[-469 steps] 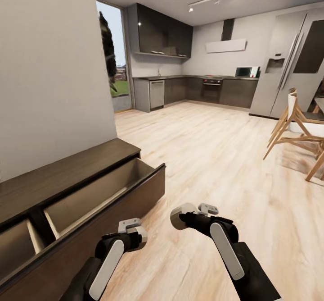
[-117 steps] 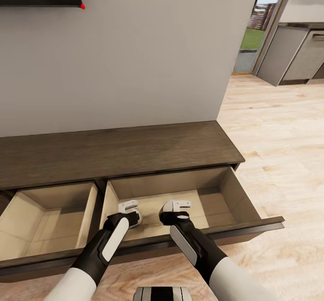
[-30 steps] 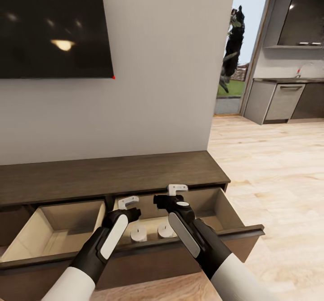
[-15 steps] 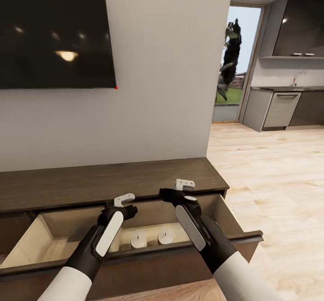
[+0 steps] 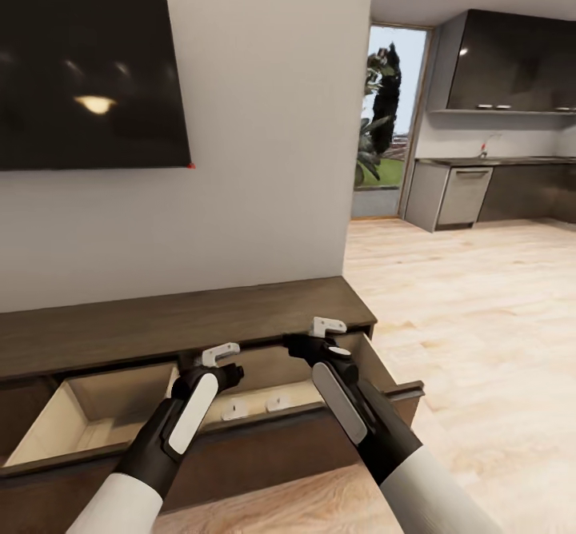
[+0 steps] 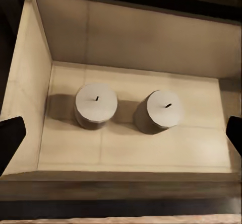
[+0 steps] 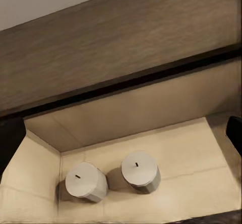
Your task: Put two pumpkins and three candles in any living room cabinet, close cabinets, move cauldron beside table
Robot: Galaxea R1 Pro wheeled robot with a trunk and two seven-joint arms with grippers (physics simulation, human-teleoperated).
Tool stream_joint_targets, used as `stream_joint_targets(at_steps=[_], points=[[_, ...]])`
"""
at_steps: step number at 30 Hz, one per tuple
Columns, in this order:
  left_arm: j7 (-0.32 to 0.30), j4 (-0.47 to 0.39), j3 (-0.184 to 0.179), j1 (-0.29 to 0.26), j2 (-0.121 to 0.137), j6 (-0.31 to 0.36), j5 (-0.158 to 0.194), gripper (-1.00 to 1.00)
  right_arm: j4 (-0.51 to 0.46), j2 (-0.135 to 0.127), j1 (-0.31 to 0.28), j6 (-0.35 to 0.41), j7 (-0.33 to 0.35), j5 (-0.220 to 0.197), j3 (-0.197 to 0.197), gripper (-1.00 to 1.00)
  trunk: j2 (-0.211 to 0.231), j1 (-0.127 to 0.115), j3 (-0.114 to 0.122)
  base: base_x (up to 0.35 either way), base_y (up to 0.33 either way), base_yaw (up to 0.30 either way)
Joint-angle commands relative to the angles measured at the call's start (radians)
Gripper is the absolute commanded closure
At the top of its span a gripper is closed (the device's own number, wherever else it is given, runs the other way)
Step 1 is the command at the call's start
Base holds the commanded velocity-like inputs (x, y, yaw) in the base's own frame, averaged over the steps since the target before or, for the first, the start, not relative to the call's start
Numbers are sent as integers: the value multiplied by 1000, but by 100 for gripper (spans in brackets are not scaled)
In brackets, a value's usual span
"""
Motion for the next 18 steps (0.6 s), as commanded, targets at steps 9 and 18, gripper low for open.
stream_joint_targets(at_steps=[9, 18], points=[[10, -2, -1, 0, 0, 1, 10, -100, 0, 0, -1, 1, -8, -12, 0, -100, 63, -35, 37, -318, 0, -220], [10, -2, 0, 0, 0, 1, 10, -100, 0, -2, -1, 1, -6, -12, 0, -100, 126, -70, 75, -317, 0, -220]])
